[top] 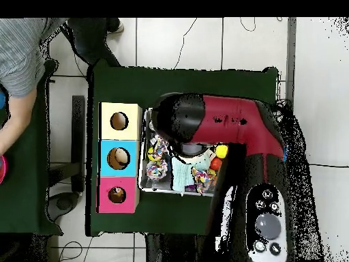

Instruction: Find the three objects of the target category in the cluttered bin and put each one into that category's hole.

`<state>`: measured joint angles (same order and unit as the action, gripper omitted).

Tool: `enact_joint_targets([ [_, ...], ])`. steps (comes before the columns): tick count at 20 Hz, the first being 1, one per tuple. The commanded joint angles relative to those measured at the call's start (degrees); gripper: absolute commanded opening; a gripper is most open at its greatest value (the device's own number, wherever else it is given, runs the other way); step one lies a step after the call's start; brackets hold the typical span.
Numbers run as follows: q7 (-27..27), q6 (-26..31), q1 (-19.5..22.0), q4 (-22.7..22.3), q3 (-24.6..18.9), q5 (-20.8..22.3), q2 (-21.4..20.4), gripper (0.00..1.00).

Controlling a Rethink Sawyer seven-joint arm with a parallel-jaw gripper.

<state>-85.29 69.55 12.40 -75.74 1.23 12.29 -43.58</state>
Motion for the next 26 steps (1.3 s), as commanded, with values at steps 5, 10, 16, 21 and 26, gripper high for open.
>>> enact_joint_targets([
  [5, 2.1, 0.9, 7.4, -0.4, -2.9, 0.1, -0.1, 0.0],
  [10, 2.8, 1.5, 8.6, 0.8, -3.9, 0.9, 0.4, 0.0],
  [16, 3.2, 0.8, 9.7, 2.0, -5.1, 1.3, 2.1, 0.0],
  [21, 5.1, -2.0, 11.3, 1.7, -6.0, 1.7, 3.6, 0.0],
  [26, 7.0, -8.6, 13.8, -0.4, -7.5, 2.1, 5.3, 0.0],
])
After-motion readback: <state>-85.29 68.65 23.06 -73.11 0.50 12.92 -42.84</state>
